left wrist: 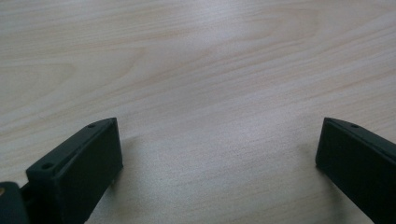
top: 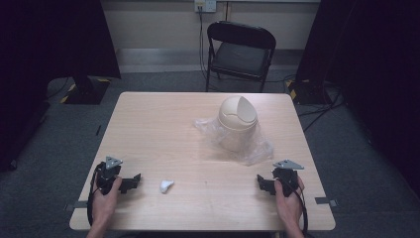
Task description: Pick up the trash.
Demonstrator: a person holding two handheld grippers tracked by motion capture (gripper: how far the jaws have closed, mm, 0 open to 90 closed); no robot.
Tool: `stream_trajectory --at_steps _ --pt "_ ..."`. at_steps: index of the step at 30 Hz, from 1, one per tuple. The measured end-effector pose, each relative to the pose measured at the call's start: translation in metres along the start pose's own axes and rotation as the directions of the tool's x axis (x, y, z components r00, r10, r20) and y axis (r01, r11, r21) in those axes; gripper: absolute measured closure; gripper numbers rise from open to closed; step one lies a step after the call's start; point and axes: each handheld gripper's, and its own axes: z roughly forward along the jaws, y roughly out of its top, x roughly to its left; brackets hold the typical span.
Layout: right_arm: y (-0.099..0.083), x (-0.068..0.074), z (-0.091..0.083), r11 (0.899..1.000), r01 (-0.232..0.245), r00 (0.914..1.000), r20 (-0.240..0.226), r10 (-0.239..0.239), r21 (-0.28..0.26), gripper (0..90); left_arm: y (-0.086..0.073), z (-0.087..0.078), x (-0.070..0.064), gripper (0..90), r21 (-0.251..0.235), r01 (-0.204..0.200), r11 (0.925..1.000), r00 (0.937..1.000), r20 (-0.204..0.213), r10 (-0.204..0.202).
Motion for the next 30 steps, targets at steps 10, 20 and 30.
stream_trajectory --at_steps 10,20,30 --pt "0.002 -0.004 -0.002 0.999 -0.045 0.9957 -0.082 0.043 -0.027 17.8 0.000 0.000 0.000 0.0 0.000 -0.001 1.0000 1.0000 0.000 0.001" --pt "0.025 0.003 -0.018 0.998 0.036 0.9898 -0.135 -0.044 -0.060 17.9 0.000 0.000 0.000 0.0 0.000 0.000 1.0000 1.0000 0.001 0.000" --pt "0.062 0.012 -0.017 0.989 0.085 0.9691 -0.221 -0.109 -0.117 24.8 0.000 0.000 0.000 0.0 0.001 -0.001 1.0000 1.0000 -0.001 0.001"
